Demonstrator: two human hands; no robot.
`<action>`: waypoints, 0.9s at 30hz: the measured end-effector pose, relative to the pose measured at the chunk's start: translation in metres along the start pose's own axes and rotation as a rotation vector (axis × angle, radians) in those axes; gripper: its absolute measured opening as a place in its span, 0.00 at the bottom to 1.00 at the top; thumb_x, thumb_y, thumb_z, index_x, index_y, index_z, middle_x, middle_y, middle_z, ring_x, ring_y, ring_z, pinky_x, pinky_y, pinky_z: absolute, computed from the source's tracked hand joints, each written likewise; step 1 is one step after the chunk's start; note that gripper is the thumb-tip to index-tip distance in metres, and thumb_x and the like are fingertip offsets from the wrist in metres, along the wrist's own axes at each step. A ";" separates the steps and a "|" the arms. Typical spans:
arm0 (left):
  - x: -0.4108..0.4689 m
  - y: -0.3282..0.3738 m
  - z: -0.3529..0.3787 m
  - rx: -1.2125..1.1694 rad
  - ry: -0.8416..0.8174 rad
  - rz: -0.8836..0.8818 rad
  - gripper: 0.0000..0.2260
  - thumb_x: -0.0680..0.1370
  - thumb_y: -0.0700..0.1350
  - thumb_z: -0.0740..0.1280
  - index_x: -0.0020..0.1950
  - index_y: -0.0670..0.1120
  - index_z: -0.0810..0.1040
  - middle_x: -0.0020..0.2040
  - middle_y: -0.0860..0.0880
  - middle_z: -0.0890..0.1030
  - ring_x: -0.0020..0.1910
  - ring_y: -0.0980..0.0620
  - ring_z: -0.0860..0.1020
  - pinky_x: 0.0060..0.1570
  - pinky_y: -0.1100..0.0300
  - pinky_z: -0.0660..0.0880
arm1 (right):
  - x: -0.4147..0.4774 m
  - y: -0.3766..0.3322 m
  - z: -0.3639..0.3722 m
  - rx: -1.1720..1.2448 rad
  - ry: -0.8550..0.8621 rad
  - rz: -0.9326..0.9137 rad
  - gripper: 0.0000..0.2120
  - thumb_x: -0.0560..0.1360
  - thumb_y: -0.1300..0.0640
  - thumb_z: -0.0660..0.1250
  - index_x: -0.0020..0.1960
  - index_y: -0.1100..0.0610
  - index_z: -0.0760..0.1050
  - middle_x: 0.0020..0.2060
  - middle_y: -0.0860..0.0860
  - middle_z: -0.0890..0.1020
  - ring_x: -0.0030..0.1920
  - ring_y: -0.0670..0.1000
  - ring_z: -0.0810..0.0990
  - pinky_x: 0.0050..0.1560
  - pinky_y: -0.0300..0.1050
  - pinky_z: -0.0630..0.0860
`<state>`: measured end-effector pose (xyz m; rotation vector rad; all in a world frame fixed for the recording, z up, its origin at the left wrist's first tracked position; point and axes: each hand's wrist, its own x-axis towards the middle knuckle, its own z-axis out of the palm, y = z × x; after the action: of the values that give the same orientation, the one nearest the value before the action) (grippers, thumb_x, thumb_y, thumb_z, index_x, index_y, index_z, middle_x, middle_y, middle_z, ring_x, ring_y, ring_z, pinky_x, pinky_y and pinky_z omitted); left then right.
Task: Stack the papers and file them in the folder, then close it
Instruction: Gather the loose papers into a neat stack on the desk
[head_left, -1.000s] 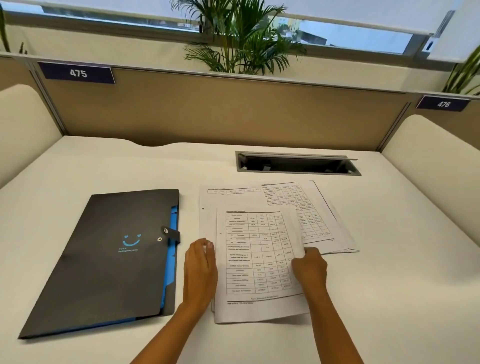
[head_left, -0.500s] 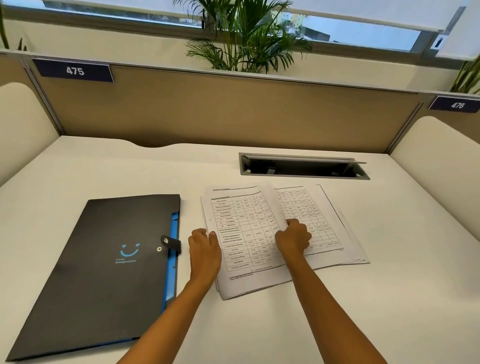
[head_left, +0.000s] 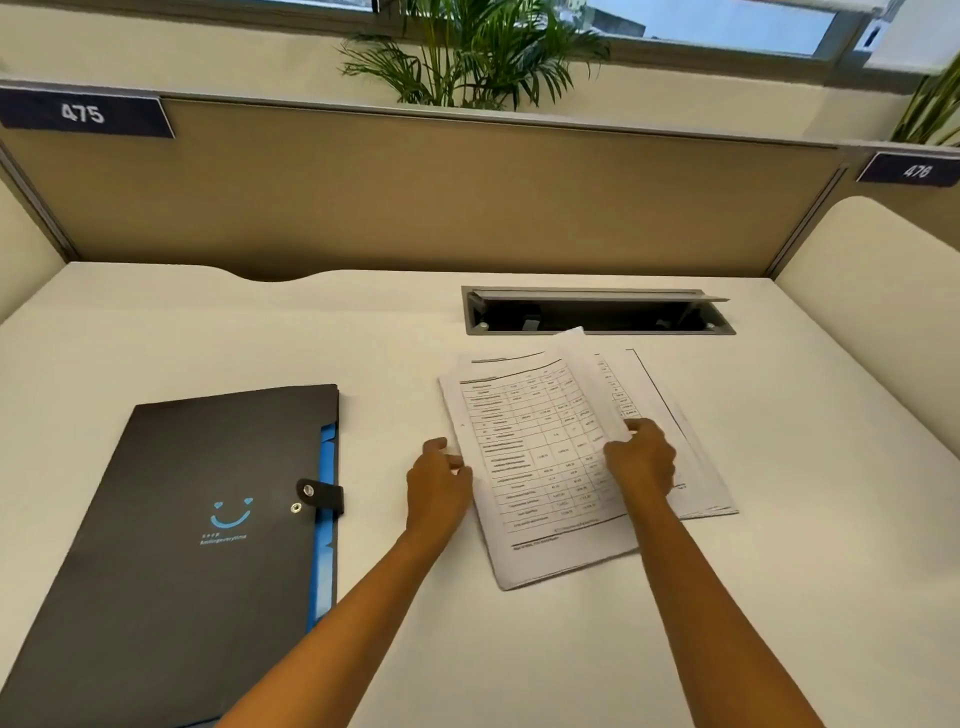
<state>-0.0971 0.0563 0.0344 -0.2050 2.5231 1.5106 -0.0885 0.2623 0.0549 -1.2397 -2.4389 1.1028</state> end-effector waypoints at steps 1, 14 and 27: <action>0.001 0.001 0.005 0.004 -0.003 0.020 0.20 0.77 0.40 0.64 0.68 0.40 0.67 0.65 0.43 0.75 0.58 0.46 0.77 0.57 0.59 0.73 | 0.006 0.004 -0.007 0.014 0.016 0.008 0.17 0.72 0.65 0.67 0.61 0.60 0.72 0.57 0.61 0.80 0.55 0.63 0.79 0.53 0.55 0.78; -0.005 0.024 0.060 0.024 -0.204 0.242 0.25 0.74 0.40 0.67 0.70 0.45 0.64 0.65 0.45 0.72 0.63 0.48 0.72 0.63 0.55 0.72 | 0.053 0.038 -0.034 -0.215 0.158 0.049 0.23 0.72 0.58 0.66 0.64 0.67 0.66 0.62 0.68 0.71 0.62 0.67 0.68 0.60 0.58 0.70; 0.006 0.007 0.035 -0.010 0.039 0.129 0.22 0.75 0.41 0.67 0.67 0.40 0.67 0.64 0.43 0.75 0.60 0.44 0.76 0.59 0.53 0.76 | 0.000 0.024 -0.002 0.005 0.082 0.072 0.18 0.72 0.60 0.67 0.60 0.65 0.69 0.55 0.63 0.79 0.54 0.64 0.78 0.49 0.51 0.76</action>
<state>-0.1015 0.0902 0.0234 -0.0753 2.6054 1.5805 -0.0730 0.2727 0.0396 -1.3531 -2.3467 1.0536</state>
